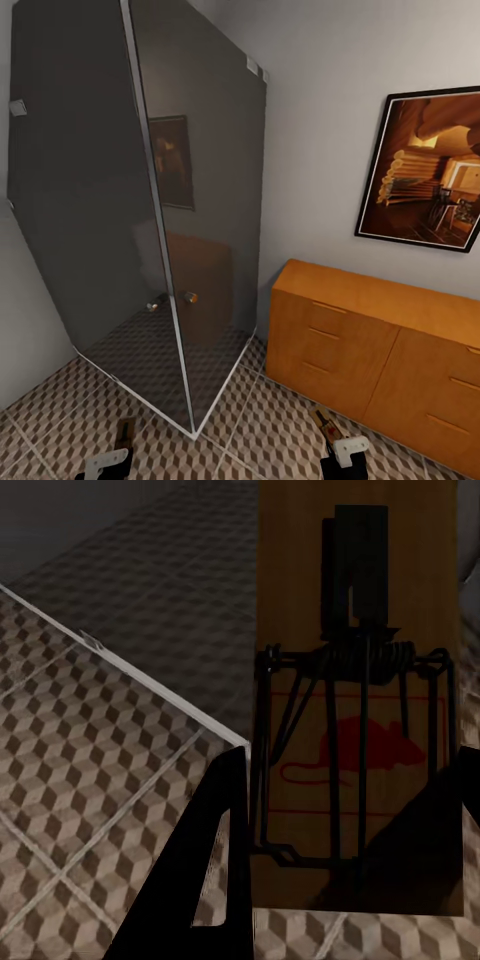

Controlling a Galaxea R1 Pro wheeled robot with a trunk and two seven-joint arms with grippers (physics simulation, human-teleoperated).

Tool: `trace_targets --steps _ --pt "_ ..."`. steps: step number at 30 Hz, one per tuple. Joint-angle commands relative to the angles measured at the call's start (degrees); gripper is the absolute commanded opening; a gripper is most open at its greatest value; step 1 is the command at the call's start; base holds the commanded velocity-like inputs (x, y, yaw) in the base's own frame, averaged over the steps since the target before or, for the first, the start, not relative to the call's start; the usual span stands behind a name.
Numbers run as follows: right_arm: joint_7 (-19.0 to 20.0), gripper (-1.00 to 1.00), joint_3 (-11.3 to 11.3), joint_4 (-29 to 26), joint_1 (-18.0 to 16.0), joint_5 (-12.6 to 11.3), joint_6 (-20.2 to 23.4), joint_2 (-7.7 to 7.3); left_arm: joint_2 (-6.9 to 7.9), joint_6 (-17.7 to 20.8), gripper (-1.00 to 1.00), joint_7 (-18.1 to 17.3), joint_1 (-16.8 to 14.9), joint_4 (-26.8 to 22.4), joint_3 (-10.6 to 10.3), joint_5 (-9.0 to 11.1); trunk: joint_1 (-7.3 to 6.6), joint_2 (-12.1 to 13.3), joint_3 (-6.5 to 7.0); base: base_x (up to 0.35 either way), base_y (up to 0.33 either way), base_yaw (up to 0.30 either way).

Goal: Take the four mousetraps from the cabinet in the bathroom and place them on the bathroom floor. Make sure all four end up on the same floor surface, and ensure that at least two of them are either under or directly next to the same bathroom sink.

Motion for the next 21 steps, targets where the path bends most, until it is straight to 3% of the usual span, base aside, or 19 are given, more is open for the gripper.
trace_targets --steps 1,21 --pt "-0.4 -1.00 -0.1 0.0 0.0 0.5 -0.2 0.01 -0.04 -0.2 -1.00 -0.3 -0.1 0.2 -0.3 0.5 0.02 0.0 0.02 0.000 0.000 0.250" --pt "-2.4 -1.00 -0.1 0.0 0.0 0.5 -0.2 0.06 -0.04 -0.2 -1.00 -0.3 -0.1 0.2 -0.3 0.5 0.02 0.0 0.77 0.000 0.000 0.268"
